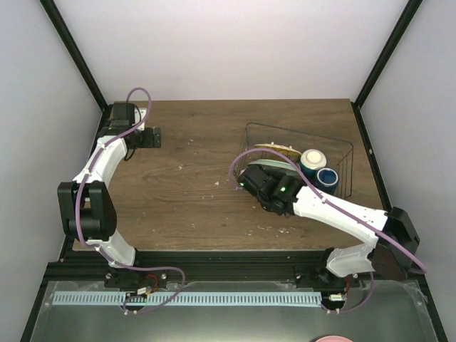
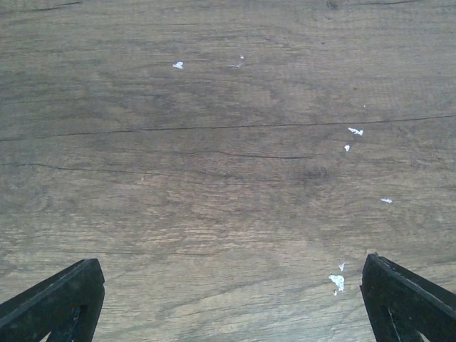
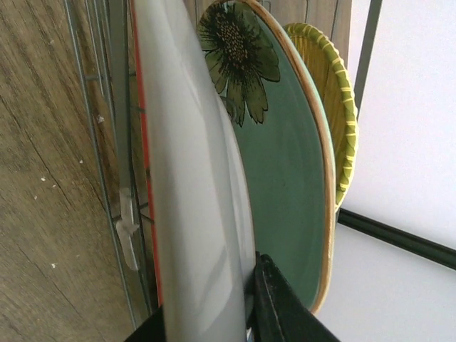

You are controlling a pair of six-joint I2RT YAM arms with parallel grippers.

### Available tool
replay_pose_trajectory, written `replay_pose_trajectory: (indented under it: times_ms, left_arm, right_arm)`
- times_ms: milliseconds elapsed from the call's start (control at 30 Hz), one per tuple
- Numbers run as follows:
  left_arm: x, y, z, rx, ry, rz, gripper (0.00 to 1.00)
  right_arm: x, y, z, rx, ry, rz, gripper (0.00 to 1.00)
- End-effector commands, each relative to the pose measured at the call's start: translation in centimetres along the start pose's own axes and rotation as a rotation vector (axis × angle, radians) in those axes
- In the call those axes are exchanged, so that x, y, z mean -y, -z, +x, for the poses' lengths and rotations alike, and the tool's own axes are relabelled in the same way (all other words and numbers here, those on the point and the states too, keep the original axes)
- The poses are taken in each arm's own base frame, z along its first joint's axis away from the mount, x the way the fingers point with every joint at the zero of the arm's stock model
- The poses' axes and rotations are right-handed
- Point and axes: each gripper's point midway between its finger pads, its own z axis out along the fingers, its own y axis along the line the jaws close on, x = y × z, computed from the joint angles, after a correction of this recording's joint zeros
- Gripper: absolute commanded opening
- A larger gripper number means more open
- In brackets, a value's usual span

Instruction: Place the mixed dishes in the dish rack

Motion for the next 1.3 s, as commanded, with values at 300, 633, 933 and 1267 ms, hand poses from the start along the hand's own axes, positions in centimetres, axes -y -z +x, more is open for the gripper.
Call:
replay_pose_trajectory:
  times_ms: [300,633,933,1267]
  left_arm:
    - [0.3,-0.5,0.8,-0.028,-0.018,0.016,1.0]
    - [0.6,-0.2,0.5,-0.027,-0.014,0.033,1.0]
    - [0.5,0.4,0.5,-0.031,0.015,0.021,1.0]
    - [2.2,2.7,-0.9,0.01,0.081,0.107,1.0]
  right_arm:
    - [1.1,2.4,-2.3,0.059,-0.172,-0.075,0.79]
    - [0.7,8.5,-6.6,0.259,-0.315,-0.35,1.0]
    - [10.5,15.4,-10.2,0.626,-0.637,-0.207,1.0]
    - [21.9,7.2,-5.5,0.562,-1.055,-0.157,1.0]
